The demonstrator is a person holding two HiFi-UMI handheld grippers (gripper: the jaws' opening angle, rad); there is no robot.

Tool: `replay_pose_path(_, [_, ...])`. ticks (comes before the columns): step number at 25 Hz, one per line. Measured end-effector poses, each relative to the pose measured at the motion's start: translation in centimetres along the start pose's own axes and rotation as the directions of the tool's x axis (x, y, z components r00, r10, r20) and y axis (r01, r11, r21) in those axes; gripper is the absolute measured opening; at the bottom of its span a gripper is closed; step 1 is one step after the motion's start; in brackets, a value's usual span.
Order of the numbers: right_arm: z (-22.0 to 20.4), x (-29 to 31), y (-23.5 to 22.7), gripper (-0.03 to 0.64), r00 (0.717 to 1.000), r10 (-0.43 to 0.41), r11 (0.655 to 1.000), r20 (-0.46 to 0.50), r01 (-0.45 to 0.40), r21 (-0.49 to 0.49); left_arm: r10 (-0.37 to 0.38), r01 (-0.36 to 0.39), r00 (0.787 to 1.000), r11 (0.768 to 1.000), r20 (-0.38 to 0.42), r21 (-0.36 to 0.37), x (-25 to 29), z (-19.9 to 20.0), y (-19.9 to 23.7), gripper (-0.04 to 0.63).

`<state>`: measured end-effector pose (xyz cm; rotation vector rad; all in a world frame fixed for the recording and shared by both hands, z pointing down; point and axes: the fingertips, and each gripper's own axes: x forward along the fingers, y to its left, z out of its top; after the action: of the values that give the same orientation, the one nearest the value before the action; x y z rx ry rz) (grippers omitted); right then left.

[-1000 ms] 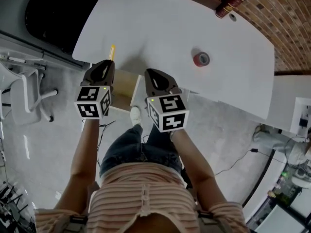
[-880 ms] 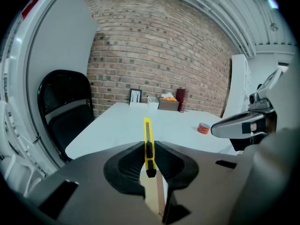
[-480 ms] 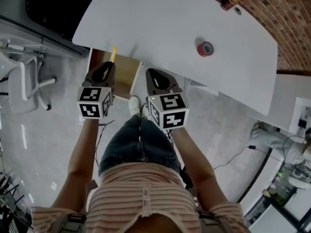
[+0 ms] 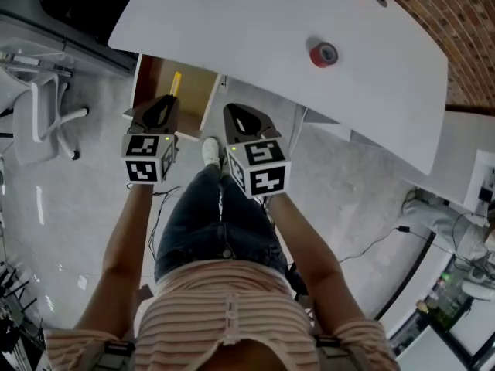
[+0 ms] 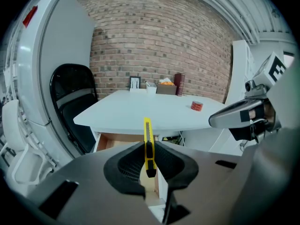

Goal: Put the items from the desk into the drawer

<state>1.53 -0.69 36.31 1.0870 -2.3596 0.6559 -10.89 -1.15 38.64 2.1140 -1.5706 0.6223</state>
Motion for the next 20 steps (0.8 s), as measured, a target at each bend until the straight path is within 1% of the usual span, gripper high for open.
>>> replay_pose_path(3, [-2.1,0.3,-0.4,0.017,1.0,-0.001,1.0,-0.026,0.001,0.001,0.002,-0.001,1.0,1.0,-0.015,0.009,0.2,-1.0,-0.6,0.069])
replay_pose_path(6, [-3.3,0.5,-0.6,0.017,0.999,-0.021,1.0,-0.038,0.021,-0.002,-0.001,0.001,0.999,1.0,-0.035,-0.004,0.5,-2.4,-0.5,0.069])
replay_pose_path(11, [-4.5,0.9,-0.2,0.017,0.997,-0.058,0.997,-0.05,0.06,0.044,-0.015,0.014,0.997,1.0,-0.076,-0.024,1.0,-4.4,0.2,0.069])
replay_pose_path(15, [-5.4,2.2,1.0,0.017,0.993,-0.101,0.992,-0.069,0.105,0.064,-0.044,0.041,0.992,0.999,-0.116,-0.03,1.6,-6.1,1.4,0.069])
replay_pose_path(20, [-6.7,4.2,2.9,0.017,0.984,-0.154,0.979,-0.087,0.164,0.12,-0.098,0.096,0.983,0.995,-0.152,-0.023,2.4,-7.8,3.2,0.069])
